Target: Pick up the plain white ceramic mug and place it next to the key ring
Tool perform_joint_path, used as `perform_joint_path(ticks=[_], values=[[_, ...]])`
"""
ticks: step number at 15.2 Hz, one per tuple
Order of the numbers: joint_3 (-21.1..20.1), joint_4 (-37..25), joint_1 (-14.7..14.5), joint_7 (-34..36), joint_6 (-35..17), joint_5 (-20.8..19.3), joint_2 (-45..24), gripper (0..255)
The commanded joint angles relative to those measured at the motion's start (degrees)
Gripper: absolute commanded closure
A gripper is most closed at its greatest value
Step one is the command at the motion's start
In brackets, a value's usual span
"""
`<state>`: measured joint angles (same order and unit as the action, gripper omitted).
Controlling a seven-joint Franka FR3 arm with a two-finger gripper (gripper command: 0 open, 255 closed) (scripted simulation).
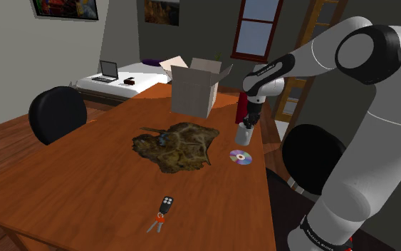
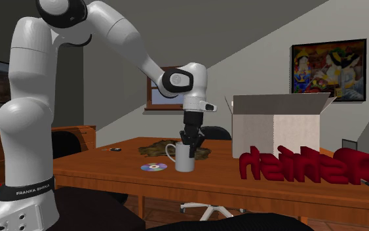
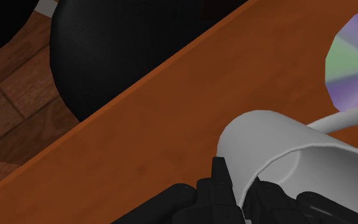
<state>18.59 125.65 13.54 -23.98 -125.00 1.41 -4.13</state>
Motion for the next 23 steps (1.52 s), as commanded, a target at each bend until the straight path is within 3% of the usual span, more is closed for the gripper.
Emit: perform_joint_path(ticks=[1, 6, 23], values=[[0.0, 0.0, 0.0, 0.0, 0.0, 0.0, 0.0, 255], [0.0, 0.0, 0.0, 0.0, 0.0, 0.0, 0.0, 255], [-0.1, -7.0, -0.3, 1.6, 12.7, -2.2, 6.0, 255]])
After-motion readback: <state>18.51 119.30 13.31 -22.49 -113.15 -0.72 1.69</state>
